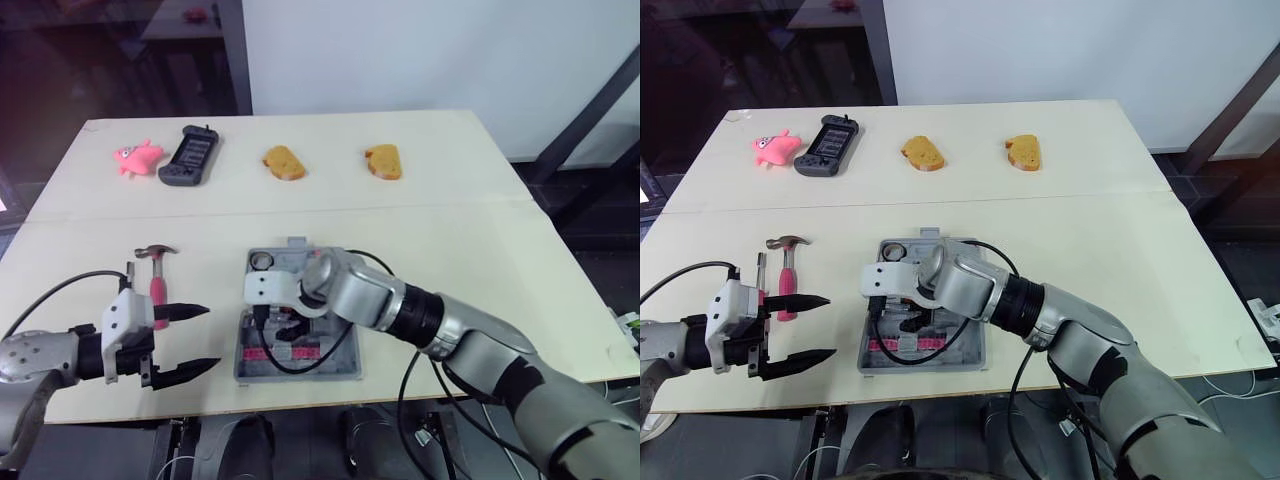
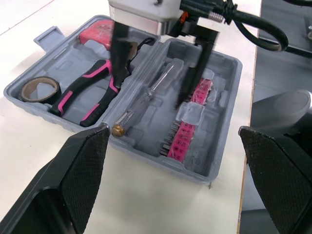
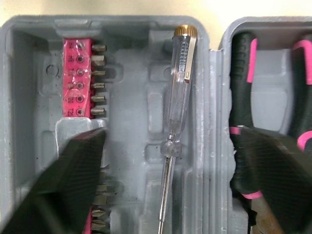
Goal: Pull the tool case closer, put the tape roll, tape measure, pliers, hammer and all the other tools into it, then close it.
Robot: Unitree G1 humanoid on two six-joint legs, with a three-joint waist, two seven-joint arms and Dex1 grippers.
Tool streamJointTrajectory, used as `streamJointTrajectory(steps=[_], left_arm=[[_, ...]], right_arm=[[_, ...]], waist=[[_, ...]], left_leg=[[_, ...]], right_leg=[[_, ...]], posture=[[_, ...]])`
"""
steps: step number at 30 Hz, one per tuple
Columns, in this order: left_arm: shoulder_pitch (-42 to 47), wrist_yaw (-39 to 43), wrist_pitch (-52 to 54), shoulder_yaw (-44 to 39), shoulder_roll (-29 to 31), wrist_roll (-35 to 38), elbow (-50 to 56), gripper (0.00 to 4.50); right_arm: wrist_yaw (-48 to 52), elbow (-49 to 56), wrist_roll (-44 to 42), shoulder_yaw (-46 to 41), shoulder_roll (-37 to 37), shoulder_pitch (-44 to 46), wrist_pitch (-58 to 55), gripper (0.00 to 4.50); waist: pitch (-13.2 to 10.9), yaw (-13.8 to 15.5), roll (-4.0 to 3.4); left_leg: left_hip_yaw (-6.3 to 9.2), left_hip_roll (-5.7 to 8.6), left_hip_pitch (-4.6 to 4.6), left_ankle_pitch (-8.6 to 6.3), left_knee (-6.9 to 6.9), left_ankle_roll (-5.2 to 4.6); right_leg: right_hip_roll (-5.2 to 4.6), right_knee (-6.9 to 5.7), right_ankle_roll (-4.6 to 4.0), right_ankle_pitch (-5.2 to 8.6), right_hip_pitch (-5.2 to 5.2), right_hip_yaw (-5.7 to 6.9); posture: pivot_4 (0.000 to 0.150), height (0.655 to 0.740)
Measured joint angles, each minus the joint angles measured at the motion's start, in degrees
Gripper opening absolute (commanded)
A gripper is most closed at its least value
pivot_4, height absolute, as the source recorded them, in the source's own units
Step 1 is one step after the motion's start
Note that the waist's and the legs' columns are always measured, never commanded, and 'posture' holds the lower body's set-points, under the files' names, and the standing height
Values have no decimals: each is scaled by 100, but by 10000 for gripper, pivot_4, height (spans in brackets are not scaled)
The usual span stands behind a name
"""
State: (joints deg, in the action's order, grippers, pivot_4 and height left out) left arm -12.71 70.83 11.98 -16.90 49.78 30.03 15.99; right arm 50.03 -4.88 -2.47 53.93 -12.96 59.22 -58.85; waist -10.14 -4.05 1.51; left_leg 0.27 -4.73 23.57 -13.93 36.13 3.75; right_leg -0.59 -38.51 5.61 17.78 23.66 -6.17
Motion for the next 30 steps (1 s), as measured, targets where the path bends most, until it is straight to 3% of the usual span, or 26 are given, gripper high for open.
streamJointTrajectory(steps=[17, 30], left_arm=[[55, 11, 31, -16, 12, 46, -21, 45000], [-46, 91, 43, -214, 104, 54, -152, 45000]], right_arm=[[135, 278, -5, -427, -143, -67, -52, 44730], [344, 1644, -16, -770, -1389, -606, -326, 44730]], waist=[[0, 1, 0], [-2, -9, -2]], left_leg=[[0, 0, 0, 0, -1, 0], [0, 0, 0, 0, -6, 0]], right_leg=[[0, 0, 0, 0, 0, 0], [1, 1, -3, 2, 5, -1]], posture=[[1500, 7400], [1500, 7400]])
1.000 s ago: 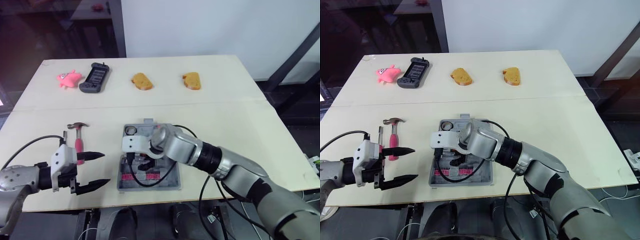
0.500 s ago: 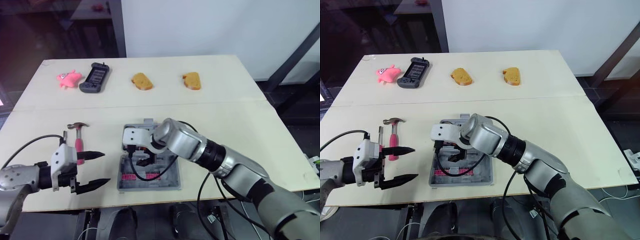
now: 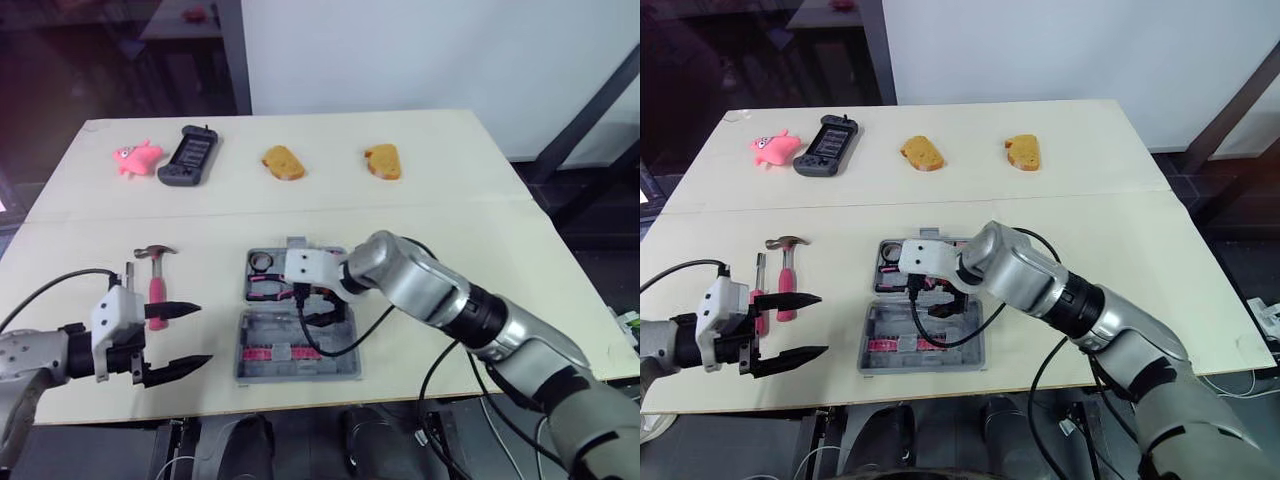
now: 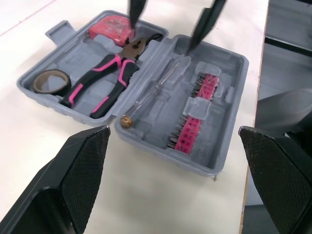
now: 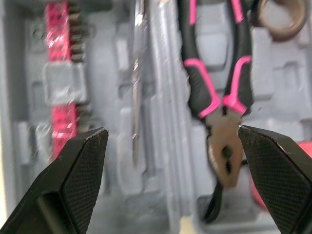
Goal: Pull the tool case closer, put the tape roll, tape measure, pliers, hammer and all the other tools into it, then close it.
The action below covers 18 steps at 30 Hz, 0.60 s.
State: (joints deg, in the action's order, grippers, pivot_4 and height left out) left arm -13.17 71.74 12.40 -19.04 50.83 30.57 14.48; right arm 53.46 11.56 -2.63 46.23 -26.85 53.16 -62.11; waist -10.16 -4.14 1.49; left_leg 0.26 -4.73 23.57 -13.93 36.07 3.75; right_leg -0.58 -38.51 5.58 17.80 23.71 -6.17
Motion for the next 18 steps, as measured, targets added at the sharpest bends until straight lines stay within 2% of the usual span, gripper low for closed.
streamJointTrajectory(steps=[7, 12, 18], left_arm=[[-100, 21, 2, -28, 0, -1, 4, 45000], [-185, -14, 12, -46, -1, -1, 32, 45000], [-183, -65, 25, -46, -1, 0, 34, 45000]], right_arm=[[-434, 185, -1, 20, 635, -225, -286, 44730], [-779, -88, -1, 13, 1227, -248, -280, 44730], [-853, -414, -47, 8, 1431, -237, -149, 44730]], waist=[[0, 10, 1], [1, 9, 1], [1, 13, 2]], left_leg=[[0, 0, 0, 0, 3, 0], [0, 0, 0, 0, 3, 0], [0, 1, 0, 0, 5, 0]], right_leg=[[-1, 0, -1, 1, -2, 0], [-2, 0, -7, 4, -3, 0], [-3, 1, -3, 2, -5, 1]], posture=[[1500, 7400], [1500, 7400], [1500, 7400]])
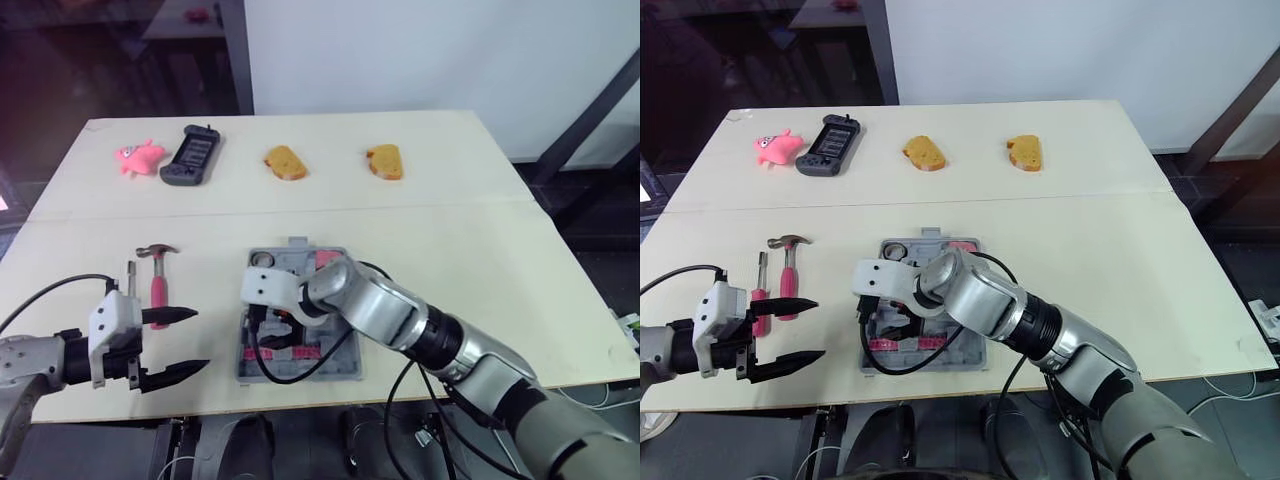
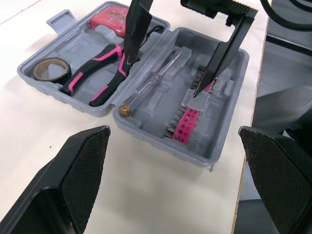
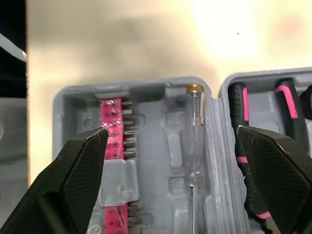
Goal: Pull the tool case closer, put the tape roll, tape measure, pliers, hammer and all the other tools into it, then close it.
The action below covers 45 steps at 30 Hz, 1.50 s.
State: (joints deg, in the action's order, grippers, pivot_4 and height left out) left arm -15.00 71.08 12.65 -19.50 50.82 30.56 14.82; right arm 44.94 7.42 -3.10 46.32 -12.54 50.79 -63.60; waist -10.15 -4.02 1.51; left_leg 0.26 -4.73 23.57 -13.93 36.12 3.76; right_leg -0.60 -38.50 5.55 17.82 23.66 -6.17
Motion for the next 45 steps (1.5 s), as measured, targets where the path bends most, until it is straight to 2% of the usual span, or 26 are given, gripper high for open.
streamJointTrajectory(steps=[9, 17, 26, 29, 36, 37, 45], left_arm=[[48, -7, 39, 1, 2, -1, -2, 45000], [90, -1, 37, 2, 2, -4, -10, 45000], [118, 9, 34, 2, 1, -4, -10, 45000], [115, 9, 34, 2, 1, -4, -9, 45000], [67, 10, 33, 1, 1, -4, -8, 45000], [52, 11, 33, 1, 1, -5, -8, 45000], [53, 17, 34, 2, 2, -4, -9, 45000]], right_arm=[[-32, -672, 54, 0, 82, 129, 485, 44730], [22, -646, 197, 74, -218, -129, 706, 44730], [23, -412, 278, 72, -237, -231, 653, 44730], [15, -412, 240, -20, -97, -244, 650, 36773], [-32, -449, 194, -138, 85, -246, 719, 1767], [-50, -492, 195, -169, 128, -246, 751, 749], [-269, -1059, 237, -288, 481, -247, 1105, 749]], waist=[[0, -7, -1], [-1, -5, -1], [0, -3, 0], [0, -8, 0], [0, -4, 0], [0, -5, 0], [-1, -8, -1]], left_leg=[[0, 0, 0, 0, -5, 0], [0, 0, 0, 0, -3, 0], [0, 0, 0, 0, -2, 0], [0, -1, 0, 0, -4, 0], [0, 0, 0, 0, -2, 0], [0, 0, 0, 0, -3, 0], [0, 0, 0, 0, -4, 0]], right_leg=[[2, 0, 3, -1, 3, 0], [1, 0, 2, -1, 2, 0], [2, 0, 2, -1, 2, 0], [3, -1, 3, -2, 3, 0], [2, -1, 3, -1, 2, 0], [2, -1, 3, -1, 2, 0], [2, -1, 3, -2, 2, 0]], posture=[[1500, 7400], [1500, 7400], [1500, 7400], [1500, 7400], [1500, 7400], [1500, 7400], [1500, 7400]])
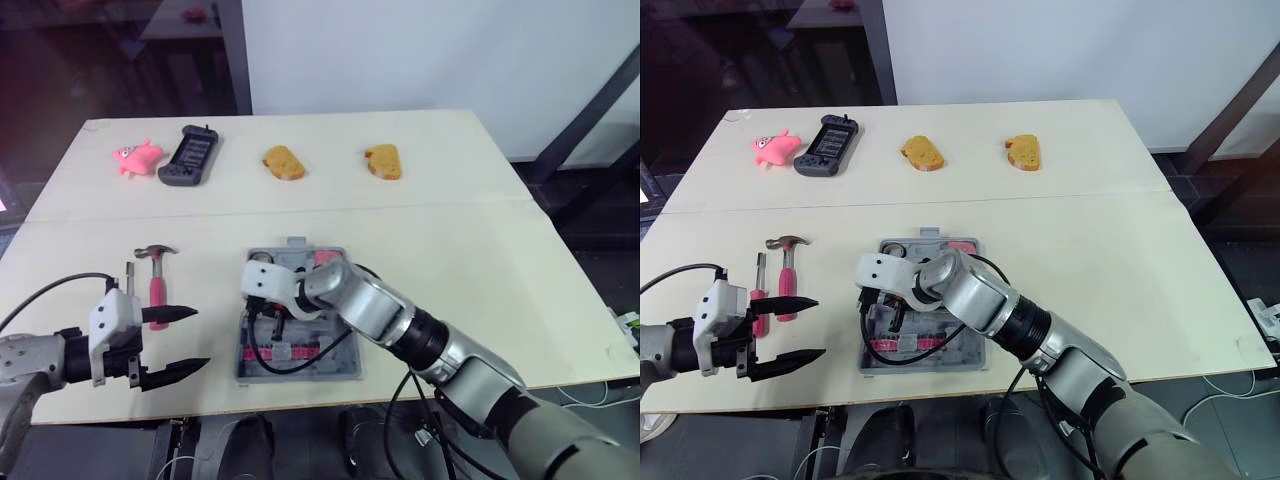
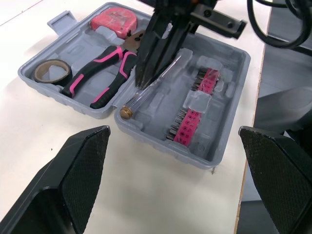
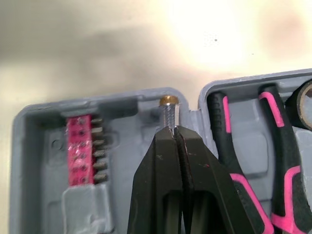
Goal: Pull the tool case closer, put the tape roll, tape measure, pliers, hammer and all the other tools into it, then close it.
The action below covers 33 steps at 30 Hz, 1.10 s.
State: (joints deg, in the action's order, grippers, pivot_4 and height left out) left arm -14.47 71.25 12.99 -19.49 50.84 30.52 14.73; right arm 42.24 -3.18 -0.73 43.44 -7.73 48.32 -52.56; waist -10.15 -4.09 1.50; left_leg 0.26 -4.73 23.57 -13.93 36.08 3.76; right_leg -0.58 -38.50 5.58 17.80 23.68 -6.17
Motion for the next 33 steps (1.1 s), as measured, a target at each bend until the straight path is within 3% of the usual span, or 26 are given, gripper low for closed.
streamJointTrajectory(steps=[9, 19, 31, 33], left_arm=[[22, 13, 1, 0, 21, 0, -1, 45000], [85, 14, 8, 0, 26, 0, 1, 45000], [132, 18, 22, 5, 25, 0, 1, 45000], [115, 17, 24, 4, 25, 1, 2, 45000]], right_arm=[[-106, -565, 100, 1, 57, -296, -48, 749], [-24, -417, 160, -152, -68, -471, 59, 749], [191, 926, -190, -776, -178, -273, -546, 749], [180, 1233, -219, -698, -296, -405, -683, 6125]], waist=[[0, 2, 0], [1, 8, 1], [0, 6, 0], [0, 11, 0]], left_leg=[[0, 0, 0, 0, 2, 0], [0, 1, -2, 0, 3, 0], [1, 0, -2, 0, -2, 0], [1, 0, -2, 0, -1, 0]], right_leg=[[-1, 0, 0, 0, -1, 0], [-1, 1, 0, 0, -6, 0], [0, 2, 1, 0, -3, 0], [-1, 3, 0, 0, -4, 0]], posture=[[1500, 7400], [1500, 7400], [1500, 7400], [1500, 7400]])
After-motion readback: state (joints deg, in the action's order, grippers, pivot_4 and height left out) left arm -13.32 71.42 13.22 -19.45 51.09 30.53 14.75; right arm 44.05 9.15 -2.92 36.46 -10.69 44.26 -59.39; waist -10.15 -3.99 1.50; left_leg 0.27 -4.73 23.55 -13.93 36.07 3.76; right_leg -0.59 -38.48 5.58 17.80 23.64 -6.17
